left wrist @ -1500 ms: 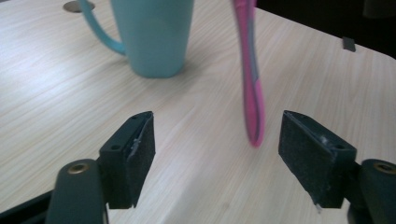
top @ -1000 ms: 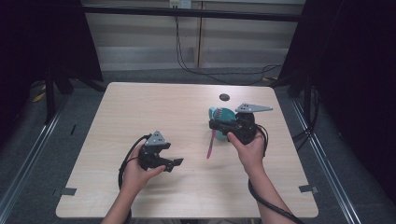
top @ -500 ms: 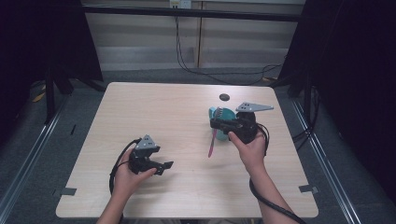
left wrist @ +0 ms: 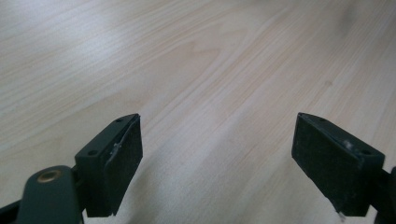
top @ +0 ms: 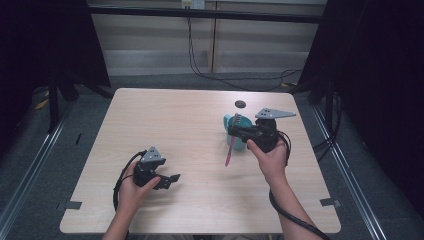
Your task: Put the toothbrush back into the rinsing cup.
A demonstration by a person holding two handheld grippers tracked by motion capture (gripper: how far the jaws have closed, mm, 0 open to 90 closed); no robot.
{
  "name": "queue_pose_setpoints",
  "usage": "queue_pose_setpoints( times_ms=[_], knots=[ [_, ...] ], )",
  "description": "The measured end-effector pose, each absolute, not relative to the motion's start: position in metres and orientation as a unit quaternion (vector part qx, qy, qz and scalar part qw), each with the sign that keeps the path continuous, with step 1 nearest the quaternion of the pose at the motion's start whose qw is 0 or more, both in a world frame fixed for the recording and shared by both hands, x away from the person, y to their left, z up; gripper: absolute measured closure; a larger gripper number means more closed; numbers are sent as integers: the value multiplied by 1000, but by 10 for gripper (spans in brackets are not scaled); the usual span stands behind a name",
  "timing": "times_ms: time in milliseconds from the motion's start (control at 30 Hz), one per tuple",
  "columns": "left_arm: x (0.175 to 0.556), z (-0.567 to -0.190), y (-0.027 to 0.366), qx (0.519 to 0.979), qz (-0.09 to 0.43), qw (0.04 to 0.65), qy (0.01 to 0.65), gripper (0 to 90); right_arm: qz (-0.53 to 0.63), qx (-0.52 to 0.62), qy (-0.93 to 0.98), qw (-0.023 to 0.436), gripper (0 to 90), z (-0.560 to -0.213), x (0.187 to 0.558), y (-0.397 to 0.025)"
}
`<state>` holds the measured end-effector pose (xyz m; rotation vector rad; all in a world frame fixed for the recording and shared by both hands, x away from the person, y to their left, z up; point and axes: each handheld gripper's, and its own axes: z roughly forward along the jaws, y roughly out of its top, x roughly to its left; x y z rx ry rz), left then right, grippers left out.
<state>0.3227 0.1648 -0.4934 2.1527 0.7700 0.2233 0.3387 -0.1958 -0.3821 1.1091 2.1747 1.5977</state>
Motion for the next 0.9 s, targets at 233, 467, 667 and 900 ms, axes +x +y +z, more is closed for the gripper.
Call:
queue_pose_setpoints(
  times_ms=[233,467,667,900],
  knots=[
    [322,-501,166,862,89,398,302,165,543,375,743,115,839,-380,339,-195],
    [321,-504,169,863,92,396,299,165,543,373,744,116,839,-378,340,-195],
    [321,-509,171,867,97,389,295,162,541,372,745,119,839,-376,343,-193],
    [319,-509,168,871,104,384,288,155,543,373,743,121,839,-374,345,-195]
  ],
)
